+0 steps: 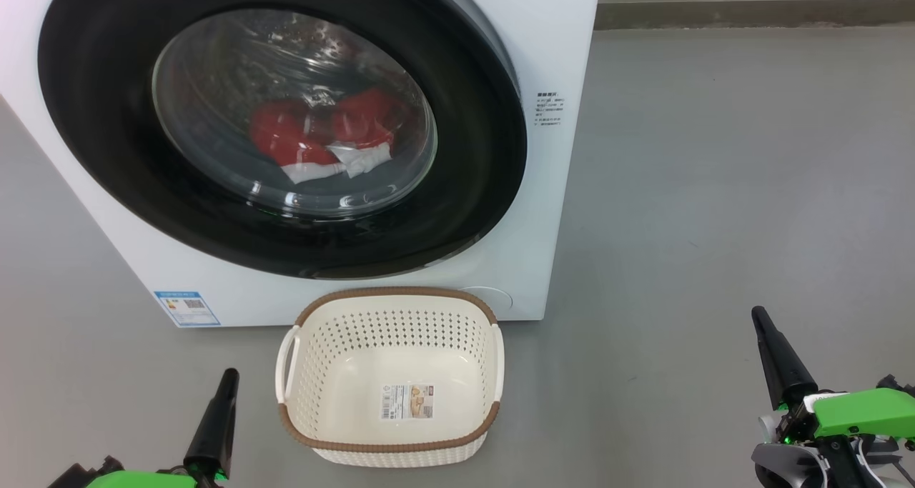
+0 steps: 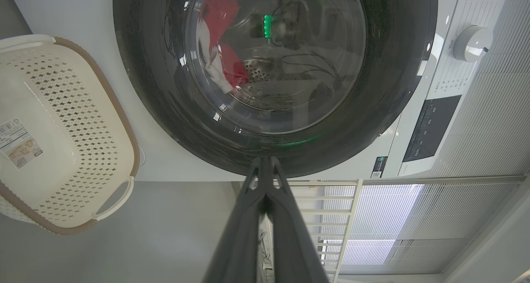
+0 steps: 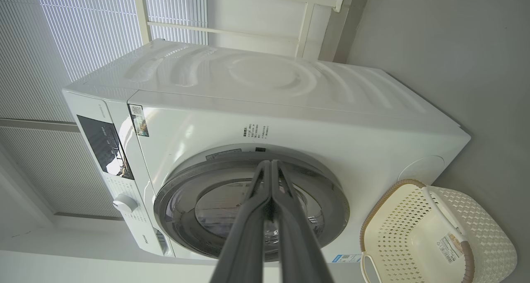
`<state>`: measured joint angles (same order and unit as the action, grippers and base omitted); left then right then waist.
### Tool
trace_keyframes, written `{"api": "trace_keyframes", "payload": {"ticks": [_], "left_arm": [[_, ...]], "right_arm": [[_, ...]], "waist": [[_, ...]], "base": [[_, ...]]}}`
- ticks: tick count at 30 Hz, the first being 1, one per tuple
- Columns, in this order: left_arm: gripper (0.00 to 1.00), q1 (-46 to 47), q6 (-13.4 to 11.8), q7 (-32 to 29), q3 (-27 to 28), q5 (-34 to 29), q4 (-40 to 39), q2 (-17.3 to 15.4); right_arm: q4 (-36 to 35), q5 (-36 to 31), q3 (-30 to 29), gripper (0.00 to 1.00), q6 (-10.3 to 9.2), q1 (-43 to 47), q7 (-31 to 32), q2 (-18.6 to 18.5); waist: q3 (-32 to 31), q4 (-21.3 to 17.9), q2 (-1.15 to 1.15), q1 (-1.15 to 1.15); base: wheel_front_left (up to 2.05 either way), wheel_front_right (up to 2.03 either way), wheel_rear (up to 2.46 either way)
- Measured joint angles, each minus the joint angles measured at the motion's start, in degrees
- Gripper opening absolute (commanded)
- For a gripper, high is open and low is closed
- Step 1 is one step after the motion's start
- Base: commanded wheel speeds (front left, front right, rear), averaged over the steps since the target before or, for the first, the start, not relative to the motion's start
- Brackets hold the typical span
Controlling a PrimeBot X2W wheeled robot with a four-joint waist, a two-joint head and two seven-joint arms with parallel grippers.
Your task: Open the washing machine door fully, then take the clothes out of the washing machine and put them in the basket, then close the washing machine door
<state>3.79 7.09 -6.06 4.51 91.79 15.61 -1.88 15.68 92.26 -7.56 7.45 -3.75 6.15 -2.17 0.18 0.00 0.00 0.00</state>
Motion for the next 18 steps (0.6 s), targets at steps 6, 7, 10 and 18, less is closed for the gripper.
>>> {"api": "trace_keyframes", "payload": {"ticks": [6, 7, 10, 18], "left_arm": [[0.00, 0.0, 0.0, 0.0, 0.0, 0.0, 0.0, 0.0], [0.00, 0.0, 0.0, 0.0, 0.0, 0.0, 0.0, 0.0], [0.00, 0.0, 0.0, 0.0, 0.0, 0.0, 0.0, 0.0], [0.00, 0.0, 0.0, 0.0, 0.0, 0.0, 0.0, 0.0]], "right_arm": [[0.0, 0.0, 0.0, 0.00, 0.00, 0.0, 0.0, 0.0], [0.0, 0.0, 0.0, 0.00, 0.00, 0.0, 0.0, 0.0], [0.0, 0.0, 0.0, 0.00, 0.00, 0.0, 0.0, 0.0], [0.0, 0.0, 0.0, 0.00, 0.00, 0.0, 0.0, 0.0]], "waist": [[0.0, 0.0, 0.00, 0.00], [0.0, 0.0, 0.00, 0.00], [0.0, 0.0, 0.00, 0.00], [0.0, 0.0, 0.00, 0.00]], "base": [[0.00, 0.00, 0.00], [0.00, 0.00, 0.00], [0.00, 0.00, 0.00], [0.00, 0.00, 0.00]]}}
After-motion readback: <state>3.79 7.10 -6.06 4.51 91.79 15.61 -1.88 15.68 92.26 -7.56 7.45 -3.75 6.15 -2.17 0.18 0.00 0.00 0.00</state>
